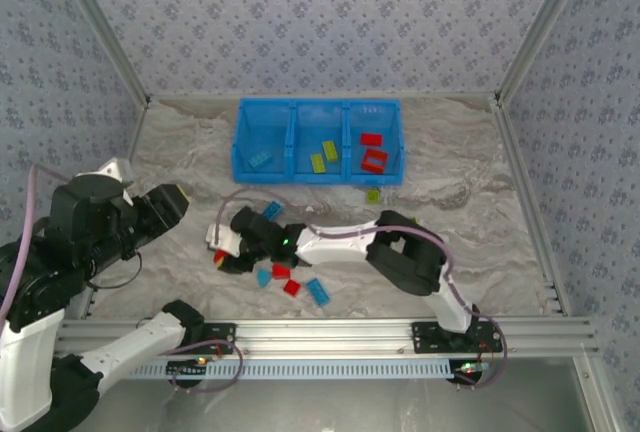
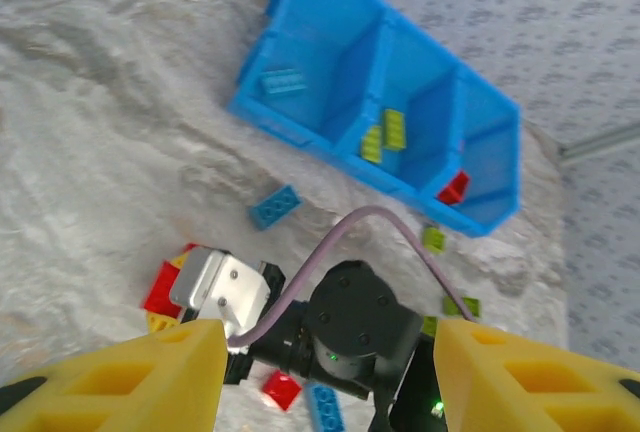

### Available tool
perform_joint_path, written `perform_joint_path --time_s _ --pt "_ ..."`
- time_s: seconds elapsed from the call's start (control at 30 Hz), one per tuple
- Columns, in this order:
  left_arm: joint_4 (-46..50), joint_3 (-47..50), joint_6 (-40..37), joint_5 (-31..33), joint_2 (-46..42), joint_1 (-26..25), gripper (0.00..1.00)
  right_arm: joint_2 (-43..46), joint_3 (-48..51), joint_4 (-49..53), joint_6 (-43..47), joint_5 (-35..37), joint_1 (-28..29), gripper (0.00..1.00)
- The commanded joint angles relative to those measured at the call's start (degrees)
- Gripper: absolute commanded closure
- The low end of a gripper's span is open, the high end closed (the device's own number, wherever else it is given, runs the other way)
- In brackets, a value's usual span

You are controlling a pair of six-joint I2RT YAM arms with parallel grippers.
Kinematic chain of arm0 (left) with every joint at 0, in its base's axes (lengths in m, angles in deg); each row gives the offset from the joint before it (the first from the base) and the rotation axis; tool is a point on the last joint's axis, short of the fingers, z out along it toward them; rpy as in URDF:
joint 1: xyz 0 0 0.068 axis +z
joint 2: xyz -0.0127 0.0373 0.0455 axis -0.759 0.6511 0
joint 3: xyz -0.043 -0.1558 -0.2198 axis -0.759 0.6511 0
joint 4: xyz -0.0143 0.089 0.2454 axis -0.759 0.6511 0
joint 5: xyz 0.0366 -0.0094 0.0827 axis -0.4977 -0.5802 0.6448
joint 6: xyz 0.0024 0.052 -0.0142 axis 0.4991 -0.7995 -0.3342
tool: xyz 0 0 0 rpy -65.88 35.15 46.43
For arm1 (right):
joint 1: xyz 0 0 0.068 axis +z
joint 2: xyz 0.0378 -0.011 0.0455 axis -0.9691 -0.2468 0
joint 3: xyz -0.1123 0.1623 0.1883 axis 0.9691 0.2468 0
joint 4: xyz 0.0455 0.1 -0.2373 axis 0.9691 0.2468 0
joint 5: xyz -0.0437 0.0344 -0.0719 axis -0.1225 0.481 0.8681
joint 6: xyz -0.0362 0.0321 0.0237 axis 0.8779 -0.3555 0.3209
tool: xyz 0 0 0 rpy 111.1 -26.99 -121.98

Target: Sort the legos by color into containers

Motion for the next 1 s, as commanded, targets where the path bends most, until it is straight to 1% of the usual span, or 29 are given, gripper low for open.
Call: perform_joint_path --time_s 0.0,0.13,0.2,0.3,0.4,0.47,0.53,0.63,0.73,0.77,0.9,0.97 --pt "-5.4 -0.9 -4.1 -6.8 1.9 -0.3 0.43 7.1 2.5 0.0 -2.3 3.3 -1.6 0.66" --pt "-10.9 1.1 -4.8 -13.5 6.4 -0.5 0.44 14.5 8.5 -1.3 -5.2 3.7 -6.2 0.67" --pt "-15.7 3.2 -4.2 -14.7 8.4 -2.0 0.45 17.8 10.5 -0.1 -6.3 5.2 -8.6 0.67" --pt "-20.5 3.2 -4.7 -11.1 12.7 -7.7 0.45 23.4 14.6 2.2 -8.8 7.6 -13.2 0.67" --pt "-23.2 1.1 -6.5 -4.0 18.8 -15.7 0.45 29.5 18.2 5.4 -11.6 10.5 -19.0 0.67" --pt "-26.3 0.5 -7.4 0.0 22.5 -20.4 0.45 33.1 19.9 8.5 -14.1 11.8 -24.0 0.67" --pt "-29.9 0.4 -7.8 1.8 25.6 -23.6 0.45 34.5 19.9 12.2 -17.1 14.0 -28.7 0.66" --pt "-33.4 -0.5 -8.7 4.6 30.5 -27.5 0.45 33.5 17.9 16.4 -20.3 15.2 -35.1 0.65" --pt "-35.4 -1.6 -9.1 6.6 34.5 -29.3 0.45 28.8 13.9 19.0 -24.5 12.3 -41.4 0.65" --pt "-35.8 -2.3 -9.3 7.4 35.8 -29.9 0.46 26.7 10.8 20.0 -25.4 11.2 -43.1 0.65" --pt "-35.2 -8.2 -11.2 11.3 41.3 -33.3 0.45 17.2 1.3 24.1 -25.7 9.3 -46.0 0.65" --pt "-33.4 -13.0 -12.0 14.3 45.2 -35.7 0.45 12.7 -3.8 26.6 -25.5 10.4 -46.5 0.65"
